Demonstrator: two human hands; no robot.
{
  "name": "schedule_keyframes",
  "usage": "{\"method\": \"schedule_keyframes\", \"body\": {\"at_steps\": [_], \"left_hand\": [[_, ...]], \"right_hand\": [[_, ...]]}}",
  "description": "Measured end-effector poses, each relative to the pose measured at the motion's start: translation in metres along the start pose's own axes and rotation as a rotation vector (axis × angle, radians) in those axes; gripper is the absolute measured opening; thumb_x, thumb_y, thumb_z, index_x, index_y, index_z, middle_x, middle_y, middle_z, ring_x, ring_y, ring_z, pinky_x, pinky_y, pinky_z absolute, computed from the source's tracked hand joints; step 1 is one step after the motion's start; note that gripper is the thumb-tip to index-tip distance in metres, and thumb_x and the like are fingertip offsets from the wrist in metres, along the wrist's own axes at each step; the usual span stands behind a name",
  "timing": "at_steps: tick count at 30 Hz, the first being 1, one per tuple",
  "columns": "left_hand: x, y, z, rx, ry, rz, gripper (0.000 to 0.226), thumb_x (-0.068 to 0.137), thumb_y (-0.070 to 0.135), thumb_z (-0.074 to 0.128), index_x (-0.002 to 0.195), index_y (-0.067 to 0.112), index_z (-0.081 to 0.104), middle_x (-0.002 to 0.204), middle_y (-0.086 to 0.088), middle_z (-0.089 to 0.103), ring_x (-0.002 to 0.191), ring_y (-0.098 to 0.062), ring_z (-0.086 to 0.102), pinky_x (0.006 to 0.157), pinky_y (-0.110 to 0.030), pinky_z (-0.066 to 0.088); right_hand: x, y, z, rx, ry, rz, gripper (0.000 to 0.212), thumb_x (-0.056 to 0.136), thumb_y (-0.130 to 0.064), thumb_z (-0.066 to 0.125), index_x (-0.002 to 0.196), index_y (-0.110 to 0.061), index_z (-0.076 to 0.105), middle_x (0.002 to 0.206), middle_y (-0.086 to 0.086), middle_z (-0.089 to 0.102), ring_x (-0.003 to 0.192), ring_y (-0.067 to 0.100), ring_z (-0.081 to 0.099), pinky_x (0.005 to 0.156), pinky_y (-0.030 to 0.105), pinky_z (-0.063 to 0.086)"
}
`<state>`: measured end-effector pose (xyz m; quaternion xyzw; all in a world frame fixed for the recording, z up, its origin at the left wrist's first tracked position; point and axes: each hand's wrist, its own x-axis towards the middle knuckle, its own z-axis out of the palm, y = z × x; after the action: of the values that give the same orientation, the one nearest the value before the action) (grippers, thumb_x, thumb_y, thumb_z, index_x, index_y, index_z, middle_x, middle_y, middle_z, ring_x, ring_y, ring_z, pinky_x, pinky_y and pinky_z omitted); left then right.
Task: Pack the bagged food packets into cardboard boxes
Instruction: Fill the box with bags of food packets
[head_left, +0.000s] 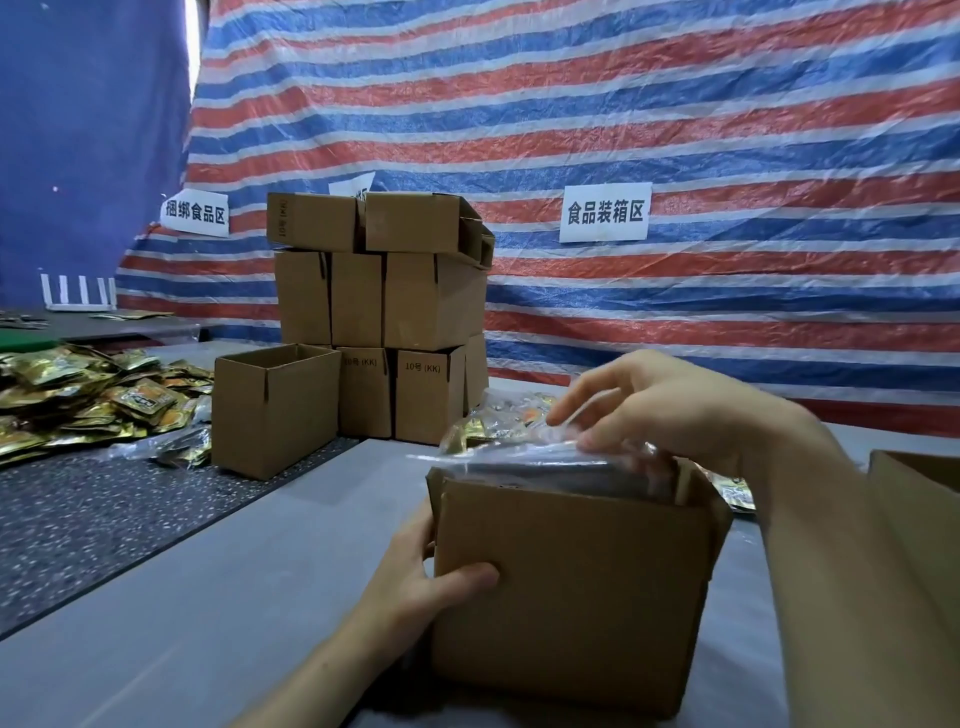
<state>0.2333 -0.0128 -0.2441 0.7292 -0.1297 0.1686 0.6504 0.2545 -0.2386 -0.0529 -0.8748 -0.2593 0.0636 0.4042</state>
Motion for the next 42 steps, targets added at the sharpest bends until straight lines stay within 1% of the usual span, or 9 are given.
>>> {"method": "schedule_keyframes", "body": {"at_steps": [3, 5, 9, 16, 22, 30, 36, 39, 42], "left_hand": [[0.000, 0.000, 0.000, -0.026, 0.023, -0.009, 0.087, 0.054, 0.059, 0.087, 0.127, 0.018, 0.061, 0.115, -0.005, 0.075, 0.110, -0.029, 0.070, 0.095, -0.054, 0.056], [0.001, 0.003, -0.002, -0.034, 0.034, -0.011, 0.091, 0.053, 0.064, 0.087, 0.128, 0.020, 0.060, 0.117, -0.003, 0.074, 0.111, -0.029, 0.070, 0.096, -0.055, 0.055], [0.000, 0.005, -0.002, -0.037, 0.043, -0.019, 0.097, 0.046, 0.073, 0.088, 0.124, 0.021, 0.062, 0.116, -0.005, 0.074, 0.110, -0.031, 0.069, 0.096, -0.058, 0.055], [-0.002, 0.006, -0.001, 0.018, -0.003, 0.001, 0.071, 0.055, 0.072, 0.085, 0.115, 0.041, 0.066, 0.116, -0.003, 0.074, 0.111, -0.029, 0.069, 0.094, -0.053, 0.056], [0.000, 0.006, -0.002, 0.056, 0.064, 0.042, 0.099, 0.047, 0.078, 0.086, 0.130, 0.032, 0.057, 0.119, 0.007, 0.071, 0.115, -0.022, 0.066, 0.098, -0.053, 0.055], [0.000, 0.008, -0.002, 0.072, 0.110, 0.056, 0.103, 0.043, 0.081, 0.084, 0.130, 0.034, 0.056, 0.118, 0.011, 0.071, 0.113, -0.016, 0.066, 0.097, -0.048, 0.057], [0.001, 0.007, -0.002, 0.060, 0.113, 0.043, 0.102, 0.041, 0.080, 0.085, 0.128, 0.035, 0.057, 0.118, 0.008, 0.071, 0.114, -0.016, 0.065, 0.099, -0.050, 0.055], [0.000, 0.009, -0.003, 0.080, 0.104, 0.042, 0.099, 0.043, 0.081, 0.083, 0.127, 0.037, 0.056, 0.117, 0.013, 0.070, 0.114, -0.012, 0.064, 0.100, -0.048, 0.054], [0.000, 0.010, -0.002, 0.074, 0.110, 0.039, 0.094, 0.047, 0.074, 0.086, 0.128, 0.035, 0.056, 0.118, 0.008, 0.070, 0.115, -0.016, 0.064, 0.101, -0.051, 0.053]], "right_hand": [[-0.002, -0.006, -0.003, 0.018, 0.080, -0.056, 0.030, 0.088, 0.004, 0.066, 0.081, -0.021, 0.082, 0.081, -0.008, 0.075, 0.072, 0.013, 0.068, 0.056, 0.021, 0.056], [-0.003, -0.008, -0.005, -0.012, 0.121, -0.037, 0.030, 0.090, 0.003, 0.064, 0.082, -0.020, 0.082, 0.088, 0.001, 0.075, 0.080, 0.019, 0.070, 0.062, 0.026, 0.059], [-0.011, -0.007, -0.008, 0.038, 0.103, 0.018, 0.019, 0.092, 0.004, 0.064, 0.091, -0.011, 0.076, 0.091, 0.014, 0.073, 0.075, 0.026, 0.076, 0.055, 0.031, 0.060], [-0.011, -0.007, -0.010, 0.035, 0.065, 0.025, 0.016, 0.089, 0.008, 0.066, 0.087, -0.006, 0.074, 0.074, -0.001, 0.073, 0.070, 0.017, 0.068, 0.065, 0.035, 0.059], [-0.002, 0.003, -0.005, -0.104, 0.071, 0.194, 0.017, 0.089, 0.008, 0.067, 0.085, -0.007, 0.073, 0.091, 0.015, 0.068, 0.067, 0.019, 0.069, 0.050, 0.024, 0.054], [0.014, 0.003, 0.010, -0.231, 0.141, 0.187, 0.022, 0.085, 0.002, 0.074, 0.083, -0.020, 0.076, 0.095, 0.007, 0.071, 0.089, 0.021, 0.069, 0.072, 0.032, 0.060], [0.008, -0.011, 0.011, -0.318, 0.312, -0.082, 0.013, 0.088, -0.015, 0.076, 0.087, -0.028, 0.078, 0.092, -0.007, 0.071, 0.084, 0.008, 0.064, 0.060, 0.019, 0.049], [0.004, -0.019, 0.013, -0.337, 0.276, -0.101, 0.019, 0.094, -0.034, 0.070, 0.077, -0.030, 0.077, 0.080, -0.015, 0.072, 0.077, 0.006, 0.066, 0.051, 0.011, 0.046], [0.011, -0.017, 0.026, -0.380, 0.062, 0.072, 0.042, 0.099, -0.054, 0.050, 0.085, -0.027, 0.078, 0.086, -0.011, 0.076, 0.088, 0.009, 0.069, 0.080, 0.027, 0.056]]}}
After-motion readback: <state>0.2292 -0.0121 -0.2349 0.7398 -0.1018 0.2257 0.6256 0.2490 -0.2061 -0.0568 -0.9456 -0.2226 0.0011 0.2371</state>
